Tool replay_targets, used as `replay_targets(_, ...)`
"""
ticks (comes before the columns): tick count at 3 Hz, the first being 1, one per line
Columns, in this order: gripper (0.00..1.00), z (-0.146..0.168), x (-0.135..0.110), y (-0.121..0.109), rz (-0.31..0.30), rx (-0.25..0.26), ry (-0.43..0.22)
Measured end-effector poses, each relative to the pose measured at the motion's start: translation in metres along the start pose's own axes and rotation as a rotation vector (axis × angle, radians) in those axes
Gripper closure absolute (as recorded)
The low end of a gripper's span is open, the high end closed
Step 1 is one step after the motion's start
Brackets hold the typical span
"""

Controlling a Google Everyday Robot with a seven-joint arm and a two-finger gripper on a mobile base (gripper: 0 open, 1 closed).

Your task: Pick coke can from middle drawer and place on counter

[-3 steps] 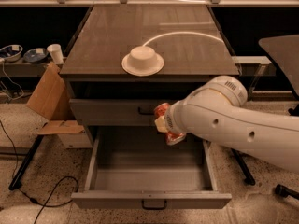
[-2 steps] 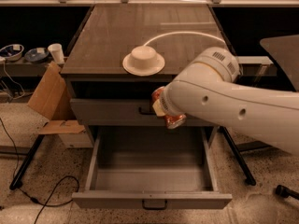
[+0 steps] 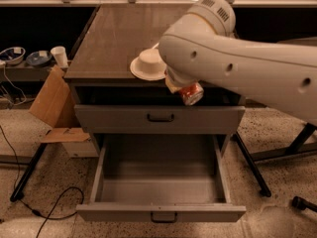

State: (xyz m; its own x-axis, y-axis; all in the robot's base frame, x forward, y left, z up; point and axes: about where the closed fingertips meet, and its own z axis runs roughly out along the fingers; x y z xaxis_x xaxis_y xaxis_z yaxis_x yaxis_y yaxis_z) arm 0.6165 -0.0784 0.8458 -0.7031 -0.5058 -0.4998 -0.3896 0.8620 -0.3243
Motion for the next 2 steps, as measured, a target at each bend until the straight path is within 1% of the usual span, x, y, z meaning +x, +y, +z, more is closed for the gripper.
replay_targets(1, 1.00, -0.013, -0.028, -0.036, -0.043, 0.104, 0.017)
replay_targets(2, 1.00, -0.018, -0.045, -0.055, -0.080, 0.168, 0.019)
